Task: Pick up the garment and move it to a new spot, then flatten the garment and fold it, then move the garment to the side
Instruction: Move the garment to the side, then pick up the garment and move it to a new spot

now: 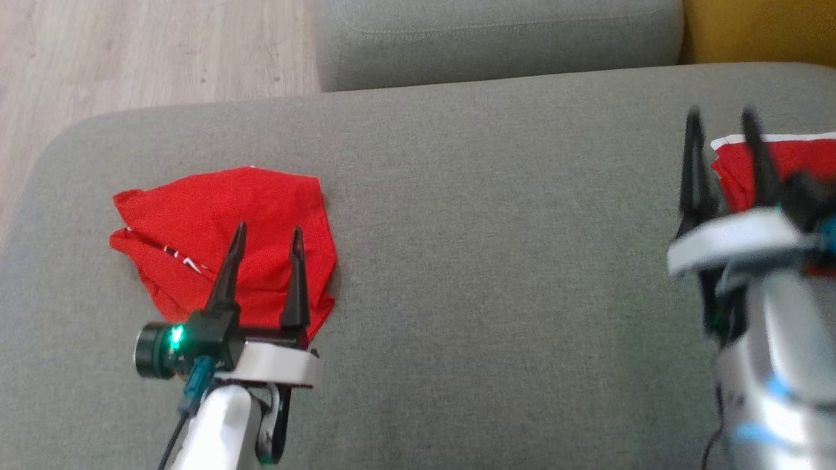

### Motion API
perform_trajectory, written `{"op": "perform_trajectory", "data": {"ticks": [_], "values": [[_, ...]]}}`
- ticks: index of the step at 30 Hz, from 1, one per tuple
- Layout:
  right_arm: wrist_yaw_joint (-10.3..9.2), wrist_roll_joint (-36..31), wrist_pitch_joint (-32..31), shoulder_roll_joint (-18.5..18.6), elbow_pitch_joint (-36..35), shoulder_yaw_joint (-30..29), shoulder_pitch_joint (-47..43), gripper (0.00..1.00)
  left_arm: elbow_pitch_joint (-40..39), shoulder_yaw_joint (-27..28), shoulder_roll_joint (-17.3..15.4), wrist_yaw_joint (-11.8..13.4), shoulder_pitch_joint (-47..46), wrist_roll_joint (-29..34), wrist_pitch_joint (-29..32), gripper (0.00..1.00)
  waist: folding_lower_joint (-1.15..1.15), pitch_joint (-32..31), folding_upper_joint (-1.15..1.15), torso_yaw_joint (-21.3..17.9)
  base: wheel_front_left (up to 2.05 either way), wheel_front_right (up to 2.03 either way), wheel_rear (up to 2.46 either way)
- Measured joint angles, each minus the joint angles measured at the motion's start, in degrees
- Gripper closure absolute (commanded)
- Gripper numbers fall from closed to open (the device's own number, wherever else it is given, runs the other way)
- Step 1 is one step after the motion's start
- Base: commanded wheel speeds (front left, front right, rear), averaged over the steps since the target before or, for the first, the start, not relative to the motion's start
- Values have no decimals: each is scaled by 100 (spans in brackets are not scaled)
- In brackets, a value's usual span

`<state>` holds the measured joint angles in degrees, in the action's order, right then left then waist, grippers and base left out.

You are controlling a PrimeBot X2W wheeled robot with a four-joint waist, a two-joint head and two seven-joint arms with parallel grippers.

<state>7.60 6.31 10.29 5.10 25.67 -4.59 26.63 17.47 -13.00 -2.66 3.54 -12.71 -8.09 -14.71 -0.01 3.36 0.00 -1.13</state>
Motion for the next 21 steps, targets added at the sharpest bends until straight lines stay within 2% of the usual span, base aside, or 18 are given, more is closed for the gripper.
{"op": "perform_trajectory", "data": {"ticks": [6,10,21], "values": [[0,234,259,-165,-226,124,-1382,0,-11,-7,-1,7,331,-120,1,0,0,-131,0,22,0,0,0],[0,403,343,-213,-293,234,-1965,0,-14,-11,-1,54,531,-168,1,0,0,-174,0,10,0,0,0],[0,476,392,-236,-479,375,-2028,0,-81,-30,-3,77,598,-202,1,0,1,-137,0,31,0,0,0]]}}
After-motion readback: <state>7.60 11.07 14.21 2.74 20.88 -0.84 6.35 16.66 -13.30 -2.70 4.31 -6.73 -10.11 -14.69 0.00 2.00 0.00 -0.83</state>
